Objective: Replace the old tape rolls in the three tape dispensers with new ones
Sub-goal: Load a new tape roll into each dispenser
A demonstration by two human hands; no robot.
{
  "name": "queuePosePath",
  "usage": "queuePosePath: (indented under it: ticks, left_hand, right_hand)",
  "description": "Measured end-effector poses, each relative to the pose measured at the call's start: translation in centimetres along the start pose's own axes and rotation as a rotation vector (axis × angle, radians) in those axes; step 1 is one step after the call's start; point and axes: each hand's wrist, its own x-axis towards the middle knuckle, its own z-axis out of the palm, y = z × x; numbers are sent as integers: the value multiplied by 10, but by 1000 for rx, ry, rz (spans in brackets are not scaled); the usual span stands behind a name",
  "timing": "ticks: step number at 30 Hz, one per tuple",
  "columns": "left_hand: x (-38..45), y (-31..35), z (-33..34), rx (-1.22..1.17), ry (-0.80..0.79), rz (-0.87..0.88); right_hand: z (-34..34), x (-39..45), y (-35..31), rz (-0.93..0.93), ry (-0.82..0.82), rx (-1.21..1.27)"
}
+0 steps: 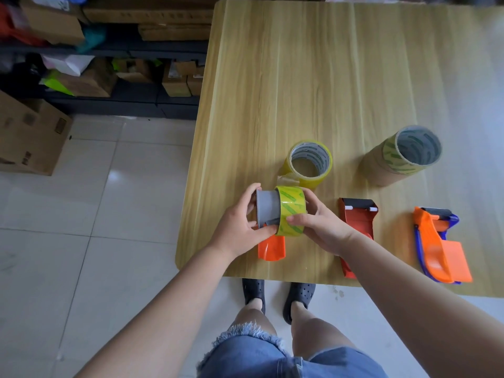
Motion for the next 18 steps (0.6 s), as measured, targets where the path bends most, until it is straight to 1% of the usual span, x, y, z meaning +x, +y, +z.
queuePosePath:
  ticks: [4,8,10,13,18]
  left_hand:
    - [-1,3,1,-120,-53,-73]
    - [-3,7,6,-195,-130,-89]
    - [-4,6,8,-255,-110,-115]
    - [-8,-1,8,-316,-57,-158]
    - [-14,-13,17,-212,26,-222]
  right_hand:
    - [0,3,1,-11,32,-58]
    - [6,3,3,6,13,-222]
    - [7,3,4,3,26,-245]
    - [8,1,4,-14,18,-366]
    - [11,0,19,23,86,-595]
